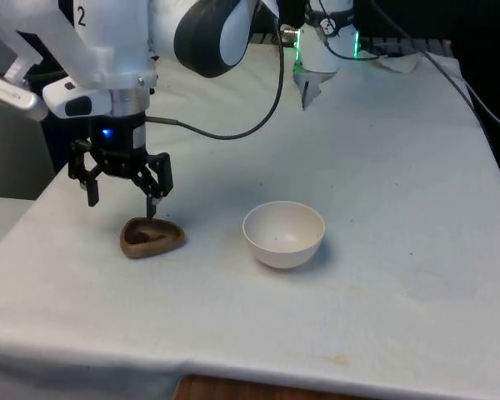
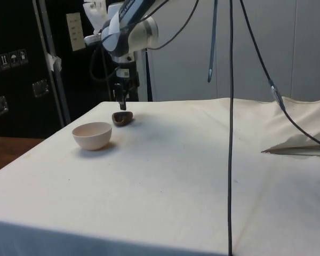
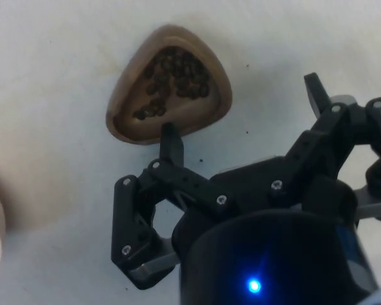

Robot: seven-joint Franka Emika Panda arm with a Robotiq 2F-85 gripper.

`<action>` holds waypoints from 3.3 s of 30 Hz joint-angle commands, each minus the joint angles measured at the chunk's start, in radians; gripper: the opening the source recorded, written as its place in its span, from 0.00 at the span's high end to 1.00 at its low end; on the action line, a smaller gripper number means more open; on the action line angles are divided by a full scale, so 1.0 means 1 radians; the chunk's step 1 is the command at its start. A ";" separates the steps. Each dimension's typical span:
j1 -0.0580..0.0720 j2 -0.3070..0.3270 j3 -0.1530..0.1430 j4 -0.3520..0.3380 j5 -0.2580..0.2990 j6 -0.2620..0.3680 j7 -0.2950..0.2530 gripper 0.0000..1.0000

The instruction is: Pour the coffee beans from the cup into the bowl.

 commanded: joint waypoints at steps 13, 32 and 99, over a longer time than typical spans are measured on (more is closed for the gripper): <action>-0.015 0.095 -0.017 0.141 0.029 -0.081 0.007 0.00; -0.021 0.133 -0.021 0.182 0.054 -0.087 0.009 0.00; -0.035 0.174 -0.061 0.236 0.224 -0.136 -0.069 0.00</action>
